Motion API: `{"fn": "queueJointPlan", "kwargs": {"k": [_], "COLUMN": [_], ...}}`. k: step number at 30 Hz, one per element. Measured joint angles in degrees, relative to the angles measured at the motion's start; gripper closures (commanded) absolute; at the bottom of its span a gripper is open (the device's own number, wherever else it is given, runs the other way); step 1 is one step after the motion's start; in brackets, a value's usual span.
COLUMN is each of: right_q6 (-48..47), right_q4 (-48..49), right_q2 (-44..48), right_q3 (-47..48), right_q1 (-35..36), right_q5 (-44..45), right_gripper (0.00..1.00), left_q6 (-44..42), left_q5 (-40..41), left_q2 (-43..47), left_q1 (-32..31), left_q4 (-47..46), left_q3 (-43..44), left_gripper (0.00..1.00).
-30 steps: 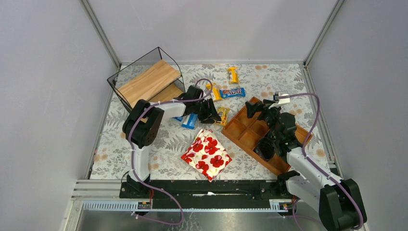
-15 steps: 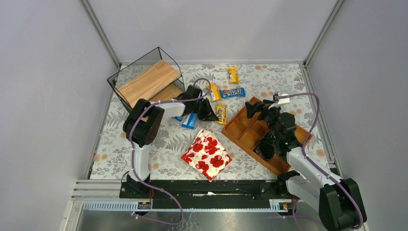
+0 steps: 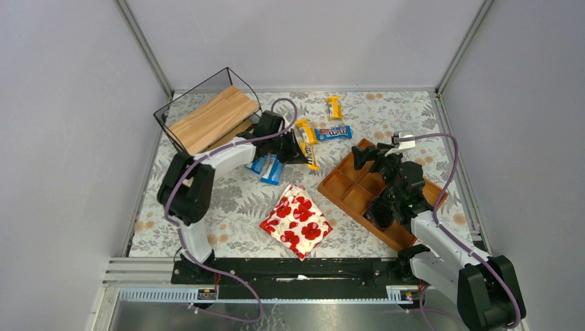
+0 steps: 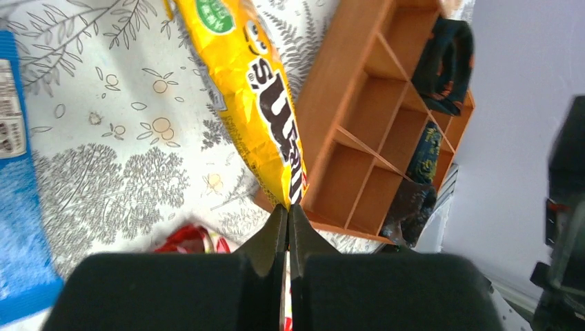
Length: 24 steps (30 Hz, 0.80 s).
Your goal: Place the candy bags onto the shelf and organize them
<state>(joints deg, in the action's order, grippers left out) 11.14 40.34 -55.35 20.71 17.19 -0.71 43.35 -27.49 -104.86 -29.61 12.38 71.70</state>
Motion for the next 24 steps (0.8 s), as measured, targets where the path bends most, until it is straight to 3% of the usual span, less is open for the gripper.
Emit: {"fn": "queueJointPlan", "kwargs": {"k": [11, 17, 24], "right_q6": [0.00, 0.02, 0.02], "right_q4": [0.33, 0.33, 0.31], "right_q2": [-0.59, -0.66, -0.55], "right_q3": [0.00, 0.00, -0.02], "right_q1": [0.00, 0.00, 0.00], "right_q5": [0.00, 0.00, 0.94], "right_gripper": [0.00, 0.00, 0.00], "left_q6": [-6.32, -1.51, 7.34], "left_q5": [10.43, 18.47, 20.02], "left_q2": [17.22, 23.93, 22.01], "left_q1": [0.81, 5.81, 15.02], "left_q4": [15.02, 18.14, 16.65], "left_q3": [9.79, 15.32, 17.99], "left_gripper": [1.00, 1.00, 1.00]}}
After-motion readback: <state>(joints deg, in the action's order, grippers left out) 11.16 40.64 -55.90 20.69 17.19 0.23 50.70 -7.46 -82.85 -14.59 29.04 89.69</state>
